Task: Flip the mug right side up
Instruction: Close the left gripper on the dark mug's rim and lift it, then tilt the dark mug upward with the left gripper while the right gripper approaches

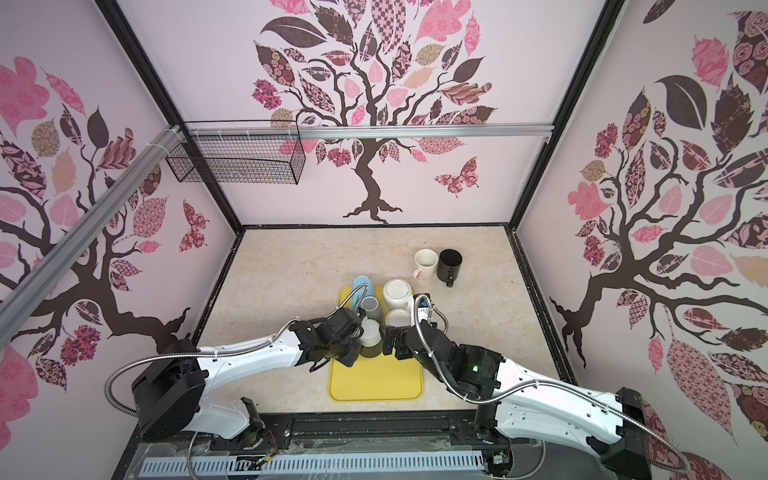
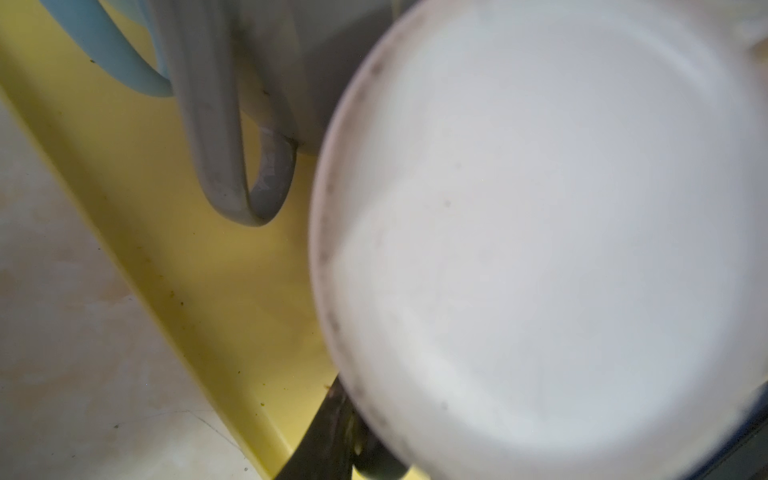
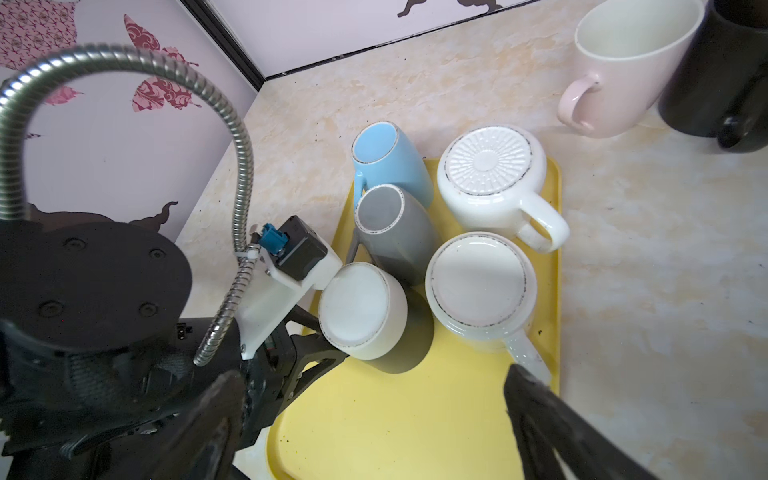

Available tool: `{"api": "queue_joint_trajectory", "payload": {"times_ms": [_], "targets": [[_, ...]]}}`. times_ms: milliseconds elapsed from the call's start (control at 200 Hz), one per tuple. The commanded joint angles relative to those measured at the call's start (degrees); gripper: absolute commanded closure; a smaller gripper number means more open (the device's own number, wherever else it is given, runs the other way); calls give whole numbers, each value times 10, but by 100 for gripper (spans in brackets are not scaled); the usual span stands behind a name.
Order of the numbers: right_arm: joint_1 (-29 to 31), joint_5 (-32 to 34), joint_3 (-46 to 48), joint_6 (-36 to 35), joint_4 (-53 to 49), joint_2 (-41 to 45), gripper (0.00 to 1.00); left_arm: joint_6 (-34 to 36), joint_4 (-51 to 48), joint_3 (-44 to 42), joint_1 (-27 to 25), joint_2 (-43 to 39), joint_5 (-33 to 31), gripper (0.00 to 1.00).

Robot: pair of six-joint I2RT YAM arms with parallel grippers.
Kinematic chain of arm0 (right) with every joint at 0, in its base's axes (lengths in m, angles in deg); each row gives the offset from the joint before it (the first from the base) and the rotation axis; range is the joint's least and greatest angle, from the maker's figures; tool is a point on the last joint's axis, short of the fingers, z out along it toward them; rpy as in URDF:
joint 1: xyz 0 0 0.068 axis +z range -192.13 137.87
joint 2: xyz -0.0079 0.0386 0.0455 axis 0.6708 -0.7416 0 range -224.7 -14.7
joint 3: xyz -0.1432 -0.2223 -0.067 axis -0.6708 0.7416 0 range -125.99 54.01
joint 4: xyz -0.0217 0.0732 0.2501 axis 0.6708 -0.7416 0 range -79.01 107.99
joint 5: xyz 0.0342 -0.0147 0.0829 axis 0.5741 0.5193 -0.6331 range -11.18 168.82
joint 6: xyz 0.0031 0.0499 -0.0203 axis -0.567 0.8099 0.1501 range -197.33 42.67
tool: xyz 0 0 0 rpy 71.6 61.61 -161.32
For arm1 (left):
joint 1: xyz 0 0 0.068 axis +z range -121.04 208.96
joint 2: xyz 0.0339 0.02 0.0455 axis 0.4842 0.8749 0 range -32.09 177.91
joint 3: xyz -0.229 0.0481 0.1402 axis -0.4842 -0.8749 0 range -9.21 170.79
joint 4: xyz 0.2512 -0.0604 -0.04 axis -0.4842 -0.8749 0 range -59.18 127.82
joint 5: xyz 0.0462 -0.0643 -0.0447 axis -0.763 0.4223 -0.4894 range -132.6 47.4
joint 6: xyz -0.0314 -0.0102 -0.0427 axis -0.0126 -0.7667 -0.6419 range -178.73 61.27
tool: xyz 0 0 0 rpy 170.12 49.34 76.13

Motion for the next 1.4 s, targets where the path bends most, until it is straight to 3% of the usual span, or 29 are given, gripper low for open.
{"api": "queue_joint_trajectory", "payload": {"times_ms": [0,265,605,930,1395], "targets": [[-2,8,-5,-3,3,7,2,4,7,31,-4,2,-14,72],[-1,3,-5,-2,4,8,2,5,4,32,-11,1,-25,77],[-2,-1,-3,2,5,9,2,3,-37,55,-43,26,-115,81],[-2,0,0,0,7,12,2,-7,-34,59,-46,35,-116,71],[-2,-1,5,4,6,17,2,3,-37,58,-46,22,-119,86]]}}
